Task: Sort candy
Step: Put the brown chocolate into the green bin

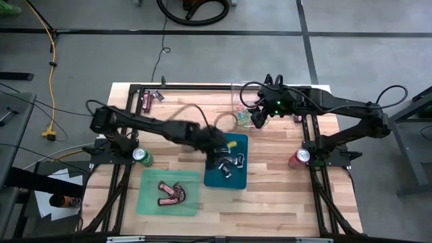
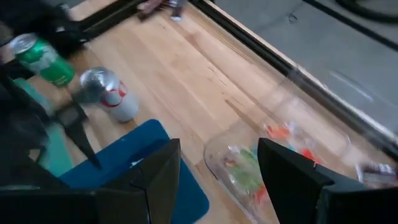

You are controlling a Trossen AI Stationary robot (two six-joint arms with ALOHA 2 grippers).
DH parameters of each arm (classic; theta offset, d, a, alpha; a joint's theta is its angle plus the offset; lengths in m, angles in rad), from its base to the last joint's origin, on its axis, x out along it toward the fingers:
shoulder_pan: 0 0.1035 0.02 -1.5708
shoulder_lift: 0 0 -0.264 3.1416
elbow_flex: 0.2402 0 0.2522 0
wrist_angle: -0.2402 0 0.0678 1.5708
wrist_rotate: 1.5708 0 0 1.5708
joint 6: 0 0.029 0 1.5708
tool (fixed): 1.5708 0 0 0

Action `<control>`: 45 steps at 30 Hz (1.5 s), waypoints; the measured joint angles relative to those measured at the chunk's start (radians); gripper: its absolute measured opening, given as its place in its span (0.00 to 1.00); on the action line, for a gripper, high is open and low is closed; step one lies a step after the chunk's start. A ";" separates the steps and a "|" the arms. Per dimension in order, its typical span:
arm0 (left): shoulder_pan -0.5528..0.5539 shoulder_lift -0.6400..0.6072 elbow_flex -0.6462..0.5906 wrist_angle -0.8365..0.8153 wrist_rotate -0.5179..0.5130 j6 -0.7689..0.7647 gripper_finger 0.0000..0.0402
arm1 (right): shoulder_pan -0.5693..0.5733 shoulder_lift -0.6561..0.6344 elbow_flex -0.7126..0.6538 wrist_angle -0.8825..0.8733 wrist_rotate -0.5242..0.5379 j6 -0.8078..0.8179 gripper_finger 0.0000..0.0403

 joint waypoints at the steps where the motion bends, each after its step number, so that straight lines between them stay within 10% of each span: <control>1: 0.014 -0.028 0.001 -0.024 -0.001 0.002 0.49 | -0.004 0.000 0.000 -0.016 0.019 0.034 0.52; 12: 0.180 -0.472 -0.234 0.091 -0.043 -0.024 0.56 | -0.202 -0.001 -0.081 -0.333 0.166 0.371 0.52; 21: 0.181 -0.713 -0.490 0.209 -0.044 -0.193 0.56 | -0.568 0.016 -0.384 -0.292 0.071 0.410 0.52; 28: 0.156 -0.774 -0.560 0.200 -0.053 -0.285 0.56 | -0.749 0.070 -0.500 -0.221 0.043 0.391 0.52; 45: 0.150 -0.775 -0.560 0.375 -0.177 -0.364 0.56 | -0.771 0.378 -0.539 -0.042 0.204 0.340 0.52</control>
